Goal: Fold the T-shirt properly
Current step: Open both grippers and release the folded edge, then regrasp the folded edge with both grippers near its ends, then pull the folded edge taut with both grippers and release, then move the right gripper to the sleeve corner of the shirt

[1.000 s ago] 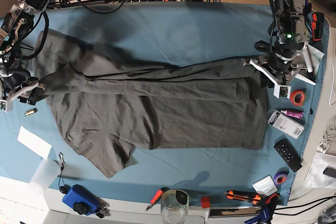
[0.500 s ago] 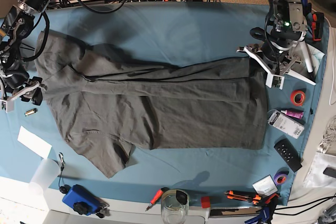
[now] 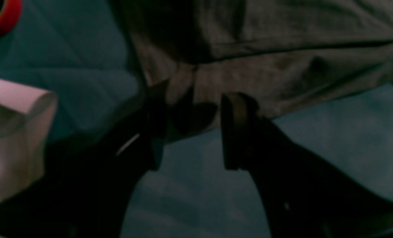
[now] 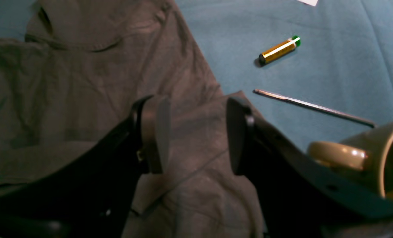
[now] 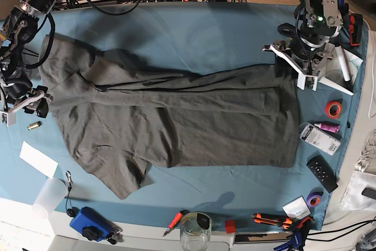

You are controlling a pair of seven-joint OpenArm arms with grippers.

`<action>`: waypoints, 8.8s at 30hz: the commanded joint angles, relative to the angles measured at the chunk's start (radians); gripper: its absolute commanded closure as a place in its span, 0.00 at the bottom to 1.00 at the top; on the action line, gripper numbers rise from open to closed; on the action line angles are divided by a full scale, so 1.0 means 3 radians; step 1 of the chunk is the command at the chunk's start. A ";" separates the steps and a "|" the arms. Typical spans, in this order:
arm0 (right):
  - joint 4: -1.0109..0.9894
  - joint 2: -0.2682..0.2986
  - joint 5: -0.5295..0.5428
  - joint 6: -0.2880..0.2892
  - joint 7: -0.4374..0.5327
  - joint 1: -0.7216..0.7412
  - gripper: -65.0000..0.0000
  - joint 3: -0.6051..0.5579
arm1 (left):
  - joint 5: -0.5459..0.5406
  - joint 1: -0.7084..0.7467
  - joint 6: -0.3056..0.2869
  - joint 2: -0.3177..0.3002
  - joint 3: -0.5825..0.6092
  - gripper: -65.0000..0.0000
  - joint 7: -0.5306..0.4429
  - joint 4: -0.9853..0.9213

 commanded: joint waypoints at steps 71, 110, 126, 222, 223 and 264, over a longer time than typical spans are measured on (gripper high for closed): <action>0.0043 -0.0582 0.0722 0.0071 -0.0539 -0.1054 0.57 0.0985 | -0.0058 -0.0351 0.0160 0.0197 -0.0009 1.00 0.0088 -0.0514; 0.0045 -0.0175 0.0251 -0.0099 -0.0027 -0.1044 1.00 0.0835 | 0.0244 -0.0350 0.0009 0.0113 -0.0231 1.00 0.0196 -0.0456; 0.0048 -0.0177 0.0320 -0.0099 -0.0153 -0.1045 1.00 0.0853 | 0.0245 0.0090 0.0010 -0.0161 -0.0319 1.00 0.0201 0.0051; 0.0047 -0.0080 0.0642 0.0446 -0.0202 -0.0515 0.82 0.1258 | 0.0086 0.0450 0.0086 -0.0097 -0.0767 0.64 -0.0502 0.0825; 0.0047 -0.0053 0.0572 0.0446 -0.0189 -0.0467 0.82 0.1174 | 0.0085 0.0418 0.0085 -0.0098 -0.0767 0.67 -0.0502 0.0795; -0.2042 0.0103 -0.1246 -0.0261 0.0890 0.2134 0.48 -0.1506 | -0.0184 0.0203 -0.0343 -0.0113 -0.0767 0.69 -0.0378 0.0320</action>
